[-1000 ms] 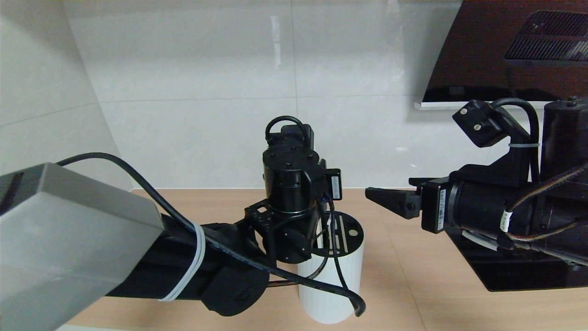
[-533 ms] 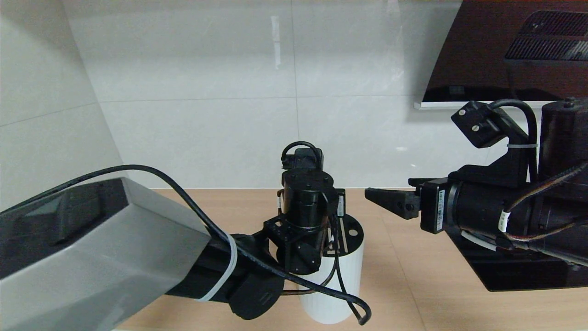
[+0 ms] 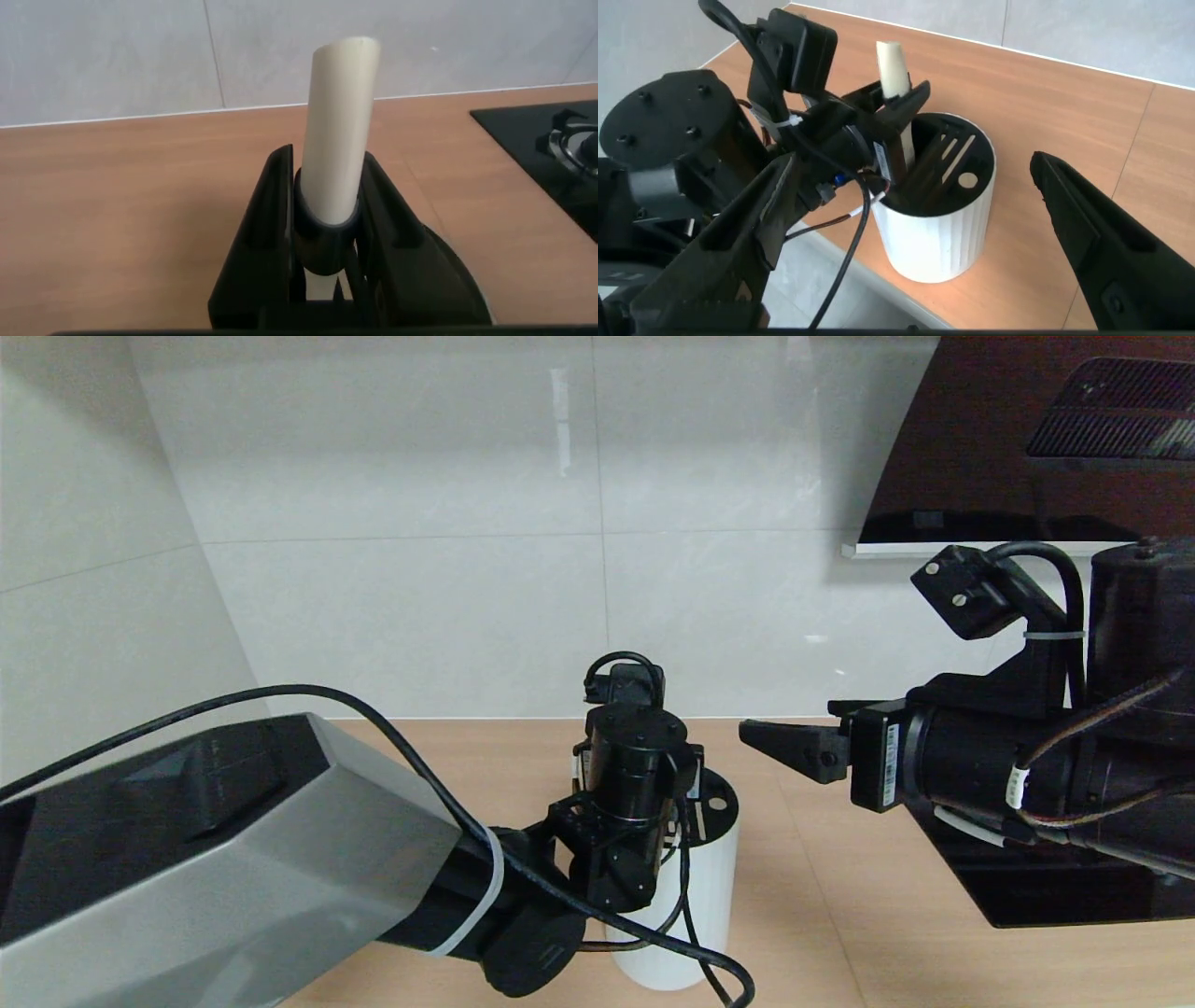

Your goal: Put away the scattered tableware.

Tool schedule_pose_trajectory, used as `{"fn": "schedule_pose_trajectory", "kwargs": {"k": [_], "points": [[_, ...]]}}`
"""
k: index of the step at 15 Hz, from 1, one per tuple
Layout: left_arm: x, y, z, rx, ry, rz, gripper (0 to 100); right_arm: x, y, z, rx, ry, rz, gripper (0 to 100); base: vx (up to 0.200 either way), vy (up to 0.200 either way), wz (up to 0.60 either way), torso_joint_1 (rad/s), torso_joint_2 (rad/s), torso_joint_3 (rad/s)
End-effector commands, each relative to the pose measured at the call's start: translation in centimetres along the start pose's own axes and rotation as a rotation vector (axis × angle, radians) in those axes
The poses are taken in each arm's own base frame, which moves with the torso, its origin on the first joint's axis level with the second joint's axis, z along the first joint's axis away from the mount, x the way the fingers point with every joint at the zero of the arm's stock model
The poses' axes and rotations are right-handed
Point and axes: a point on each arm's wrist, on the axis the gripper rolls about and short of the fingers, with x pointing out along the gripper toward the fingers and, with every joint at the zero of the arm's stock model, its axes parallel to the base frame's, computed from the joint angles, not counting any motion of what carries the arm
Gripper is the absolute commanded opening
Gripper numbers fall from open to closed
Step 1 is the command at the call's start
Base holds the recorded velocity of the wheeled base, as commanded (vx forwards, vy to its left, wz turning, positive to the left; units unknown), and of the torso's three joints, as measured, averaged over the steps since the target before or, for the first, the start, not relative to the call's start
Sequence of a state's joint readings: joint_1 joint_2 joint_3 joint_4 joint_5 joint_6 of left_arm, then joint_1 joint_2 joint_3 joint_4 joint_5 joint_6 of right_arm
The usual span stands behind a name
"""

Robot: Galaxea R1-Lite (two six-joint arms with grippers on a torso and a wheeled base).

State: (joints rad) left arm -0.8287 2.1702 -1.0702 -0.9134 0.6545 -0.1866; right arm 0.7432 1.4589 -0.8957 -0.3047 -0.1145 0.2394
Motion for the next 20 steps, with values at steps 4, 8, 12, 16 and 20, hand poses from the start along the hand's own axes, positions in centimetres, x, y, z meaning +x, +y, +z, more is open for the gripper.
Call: {"fn": "schedule_pose_trajectory", "kwargs": {"k": [4,8,12,16,20], "points": [[-0.2,0.0,0.2,-0.005,-0.006,-0.002,100,0.3,0.0,-0.3,-0.004,0.011,-0.003,100,0.0,0.0,0.0,0.0,0.0,0.0],[-0.2,0.0,0.5,-0.009,-0.012,-0.003,100,0.3,0.0,-0.3,-0.004,0.011,-0.001,100,0.0,0.0,0.0,0.0,0.0,0.0],[-2.9,1.4,4.2,-0.051,-0.071,-0.022,100,0.2,0.0,-0.2,-0.001,0.006,-0.003,100,0.0,0.0,0.0,0.0,0.0,0.0],[-12.1,6.5,12.9,-0.15,-0.244,-0.228,100,-0.5,0.1,0.2,0.002,-0.019,0.003,100,0.0,0.0,0.0,0.0,0.0,0.0],[-15.4,9.8,14.0,-0.131,-0.253,-0.289,100,-1.5,-0.1,0.9,0.007,-0.064,-0.028,100,0.0,0.0,0.0,0.0,0.0,0.0]]}}
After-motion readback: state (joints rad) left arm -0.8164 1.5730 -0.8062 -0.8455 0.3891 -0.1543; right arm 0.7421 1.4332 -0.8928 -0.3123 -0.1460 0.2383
